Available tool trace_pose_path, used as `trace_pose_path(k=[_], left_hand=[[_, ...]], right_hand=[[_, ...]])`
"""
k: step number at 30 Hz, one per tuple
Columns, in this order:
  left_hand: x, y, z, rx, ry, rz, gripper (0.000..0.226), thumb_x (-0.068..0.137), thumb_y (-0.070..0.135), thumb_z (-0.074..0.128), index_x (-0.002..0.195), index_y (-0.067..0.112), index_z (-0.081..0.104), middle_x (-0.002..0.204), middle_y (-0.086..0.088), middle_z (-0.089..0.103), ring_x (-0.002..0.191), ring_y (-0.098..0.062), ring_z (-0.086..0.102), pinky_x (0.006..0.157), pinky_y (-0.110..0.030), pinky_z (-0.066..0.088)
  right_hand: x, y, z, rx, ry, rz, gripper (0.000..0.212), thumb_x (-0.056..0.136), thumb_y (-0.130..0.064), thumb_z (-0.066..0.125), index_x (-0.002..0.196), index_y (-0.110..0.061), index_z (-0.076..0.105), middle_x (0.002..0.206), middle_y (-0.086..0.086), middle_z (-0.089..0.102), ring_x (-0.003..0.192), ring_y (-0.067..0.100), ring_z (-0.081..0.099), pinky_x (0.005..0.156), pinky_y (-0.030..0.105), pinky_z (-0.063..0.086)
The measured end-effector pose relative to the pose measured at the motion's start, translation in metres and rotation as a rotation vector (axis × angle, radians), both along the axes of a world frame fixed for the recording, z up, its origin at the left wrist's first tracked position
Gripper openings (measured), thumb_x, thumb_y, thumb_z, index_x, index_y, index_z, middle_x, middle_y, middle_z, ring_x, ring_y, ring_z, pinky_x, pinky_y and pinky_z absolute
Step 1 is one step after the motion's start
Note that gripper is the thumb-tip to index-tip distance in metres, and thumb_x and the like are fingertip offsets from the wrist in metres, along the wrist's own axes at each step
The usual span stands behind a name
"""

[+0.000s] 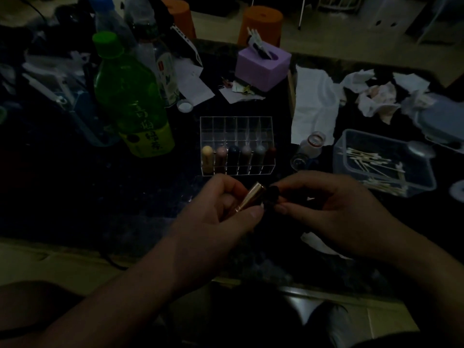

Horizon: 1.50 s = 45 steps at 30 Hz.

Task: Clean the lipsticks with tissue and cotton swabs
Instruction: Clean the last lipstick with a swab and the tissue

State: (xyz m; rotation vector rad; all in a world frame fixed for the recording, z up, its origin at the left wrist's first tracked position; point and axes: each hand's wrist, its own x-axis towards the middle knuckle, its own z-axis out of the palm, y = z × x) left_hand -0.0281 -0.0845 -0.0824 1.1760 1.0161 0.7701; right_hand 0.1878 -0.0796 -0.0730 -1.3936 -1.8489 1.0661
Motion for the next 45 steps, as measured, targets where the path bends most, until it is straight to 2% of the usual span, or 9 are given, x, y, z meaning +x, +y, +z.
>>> trace_pose_path(k=[12,14,17,20,28,34,36,41,45], left_hand=[[0.002,-0.001,0.002,0.142,0.229,-0.05,0.018,0.086,0.014,0.074,0.094,0.029,0.07,0.084,0.002,0.073,0.081,-0.022,0.07,0.073,-0.039,0.057],[0.001,0.001,0.001,0.139,0.268,-0.06,0.02,0.086,0.017,0.074,0.095,0.035,0.069,0.087,0.003,0.073,0.083,-0.023,0.07,0.078,-0.047,0.059],[0.002,0.002,0.001,0.111,0.288,-0.087,0.021,0.087,0.02,0.073,0.096,0.039,0.072,0.085,0.008,0.074,0.079,-0.01,0.07,0.073,-0.034,0.058],[0.006,0.002,0.005,0.01,0.201,-0.063,0.017,0.089,0.017,0.069,0.097,0.03,0.075,0.081,0.003,0.074,0.066,-0.007,0.064,0.059,-0.02,0.051],[0.021,0.001,0.009,-0.506,-0.263,-0.061,0.053,0.088,0.056,0.049,0.114,0.015,0.071,0.082,-0.014,0.063,0.059,-0.017,0.049,0.052,-0.03,0.031],[0.022,0.002,0.009,-0.635,-0.493,-0.043,0.064,0.097,0.059,0.04,0.113,0.003,0.067,0.084,-0.012,0.057,0.064,-0.019,0.048,0.067,-0.035,0.037],[0.023,0.002,0.011,-0.64,-0.496,-0.026,0.063,0.096,0.06,0.042,0.11,0.004,0.066,0.084,-0.014,0.056,0.063,-0.02,0.049,0.059,-0.032,0.038],[0.027,-0.002,0.012,-0.628,-0.476,-0.016,0.051,0.097,0.054,0.043,0.11,0.008,0.062,0.082,-0.011,0.058,0.064,-0.019,0.049,0.056,-0.032,0.028],[0.031,-0.005,0.007,-0.587,-0.35,0.034,0.042,0.101,0.035,0.044,0.113,0.0,0.065,0.091,-0.022,0.066,0.07,-0.027,0.056,0.06,-0.034,0.044]], right_hand=[[0.013,-0.009,0.011,-0.022,0.048,0.006,0.033,0.081,-0.015,0.071,0.113,-0.021,0.072,0.104,-0.014,0.074,0.1,0.003,0.069,0.088,0.019,0.053],[0.015,-0.01,0.014,-0.041,0.068,-0.019,0.034,0.081,-0.014,0.072,0.114,-0.02,0.07,0.104,-0.011,0.074,0.098,0.005,0.07,0.085,0.019,0.054],[0.013,-0.01,0.02,-0.106,0.174,-0.041,0.029,0.079,-0.013,0.07,0.108,-0.013,0.068,0.093,-0.003,0.075,0.078,0.003,0.07,0.07,0.014,0.052],[0.009,-0.01,0.02,-0.127,0.223,-0.075,0.024,0.08,-0.015,0.068,0.103,-0.01,0.071,0.089,0.002,0.076,0.078,0.009,0.072,0.069,0.014,0.053],[-0.014,-0.01,0.007,-0.077,0.209,-0.248,0.027,0.083,-0.035,0.059,0.106,-0.026,0.072,0.095,-0.008,0.076,0.089,0.007,0.071,0.077,0.018,0.054],[-0.014,-0.019,0.015,0.038,-0.121,-0.079,0.096,0.068,-0.059,0.075,0.15,-0.036,0.032,0.139,-0.02,0.046,0.129,-0.004,0.045,0.104,0.017,0.039],[-0.015,-0.023,0.014,0.118,-0.214,0.008,0.115,0.062,-0.058,0.083,0.154,-0.034,0.019,0.147,-0.019,0.035,0.138,0.0,0.036,0.11,0.02,0.034],[-0.019,-0.022,0.008,0.254,-0.324,0.066,0.121,0.061,-0.056,0.085,0.155,-0.034,0.012,0.144,-0.02,0.032,0.135,0.0,0.035,0.11,0.023,0.036],[-0.019,-0.024,0.007,0.27,-0.318,0.071,0.119,0.062,-0.052,0.085,0.156,-0.029,0.015,0.141,-0.018,0.038,0.131,0.002,0.041,0.106,0.022,0.039]])
